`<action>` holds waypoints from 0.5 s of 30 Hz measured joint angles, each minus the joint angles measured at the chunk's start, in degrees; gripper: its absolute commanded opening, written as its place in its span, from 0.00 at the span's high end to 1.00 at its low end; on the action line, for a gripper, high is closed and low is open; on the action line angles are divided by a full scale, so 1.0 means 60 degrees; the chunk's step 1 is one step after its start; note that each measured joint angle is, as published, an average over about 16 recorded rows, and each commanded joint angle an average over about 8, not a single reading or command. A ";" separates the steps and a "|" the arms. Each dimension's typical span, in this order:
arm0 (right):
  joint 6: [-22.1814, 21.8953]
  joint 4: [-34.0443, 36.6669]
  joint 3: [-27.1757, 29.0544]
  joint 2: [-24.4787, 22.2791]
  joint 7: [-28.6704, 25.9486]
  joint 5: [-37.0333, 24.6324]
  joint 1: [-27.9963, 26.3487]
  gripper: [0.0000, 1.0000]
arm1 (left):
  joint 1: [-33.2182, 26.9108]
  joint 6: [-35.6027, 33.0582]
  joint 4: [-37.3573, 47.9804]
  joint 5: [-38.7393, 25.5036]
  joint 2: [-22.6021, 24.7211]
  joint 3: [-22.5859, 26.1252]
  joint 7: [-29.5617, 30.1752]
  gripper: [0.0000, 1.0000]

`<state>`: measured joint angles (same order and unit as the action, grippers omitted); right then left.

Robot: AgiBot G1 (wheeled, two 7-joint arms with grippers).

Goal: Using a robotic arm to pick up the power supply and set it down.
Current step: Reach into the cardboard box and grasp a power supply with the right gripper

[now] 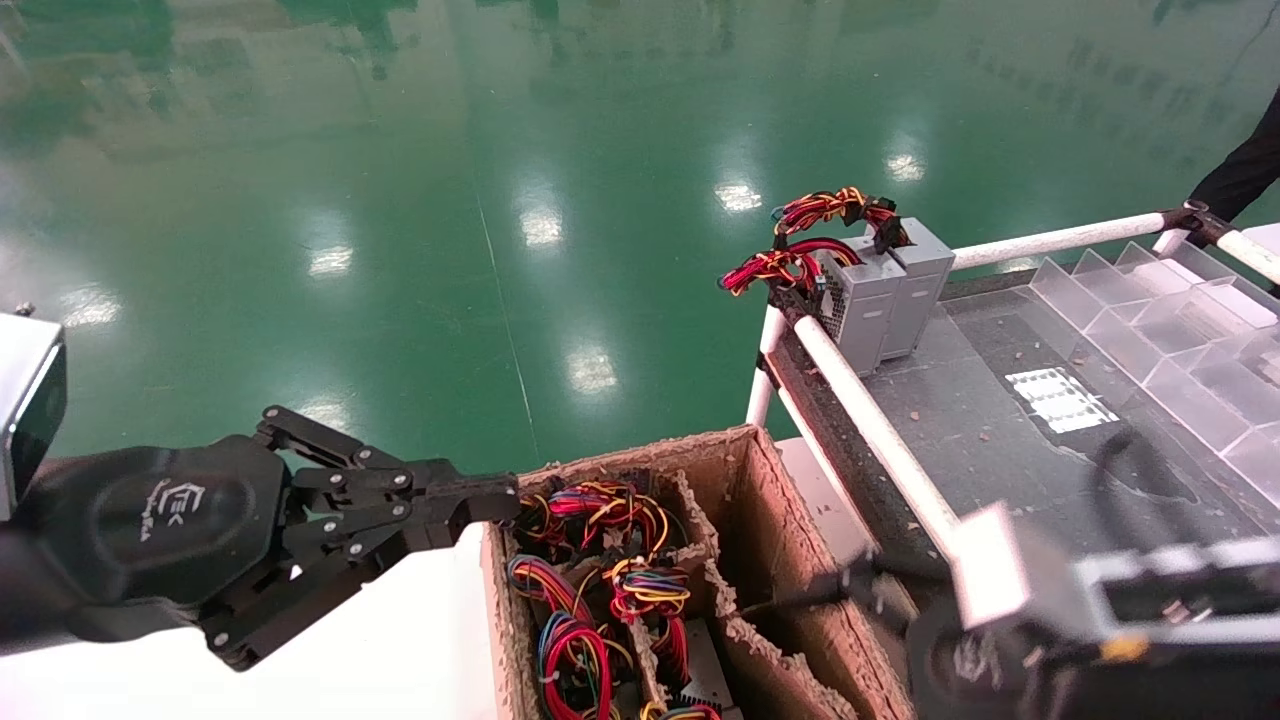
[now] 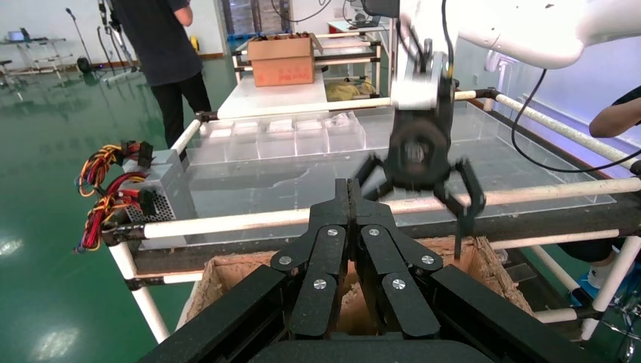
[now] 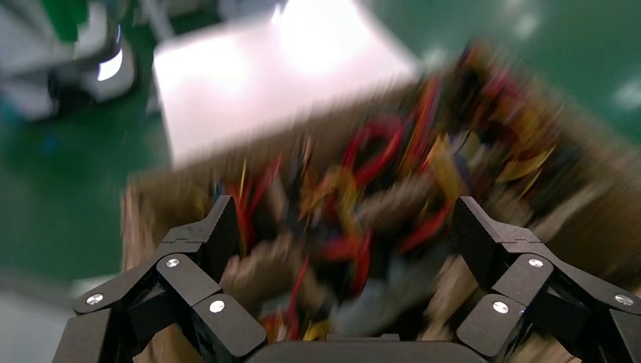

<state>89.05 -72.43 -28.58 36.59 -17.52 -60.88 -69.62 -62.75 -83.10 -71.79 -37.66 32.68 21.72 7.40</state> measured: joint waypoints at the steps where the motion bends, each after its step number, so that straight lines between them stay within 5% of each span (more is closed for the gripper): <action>1: 0.0053 0.0013 -0.0172 0.0031 -0.0042 -0.0184 -0.0093 0.00 | 0.0000 0.0000 0.0000 0.0000 0.0000 0.0000 0.0000 0.69; 6: 0.0227 0.0132 -0.0969 0.0157 -0.0085 -0.0876 -0.0496 0.00 | 0.0000 0.0000 0.0000 0.0000 0.0000 0.0000 0.0000 0.06; 9: 0.0229 0.0238 -0.1353 0.0188 0.0006 -0.1099 -0.0672 0.00 | 0.0000 0.0000 0.0000 0.0000 0.0000 0.0000 0.0000 0.00; 15: 0.0214 0.0467 -0.1955 0.0204 0.0276 -0.1318 -0.0947 0.69 | 0.0000 0.0000 0.0000 0.0000 0.0000 0.0001 0.0000 0.00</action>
<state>90.33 -69.62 -40.31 37.81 -15.86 -68.78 -75.30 -62.75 -83.10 -71.79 -37.66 32.67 21.72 7.40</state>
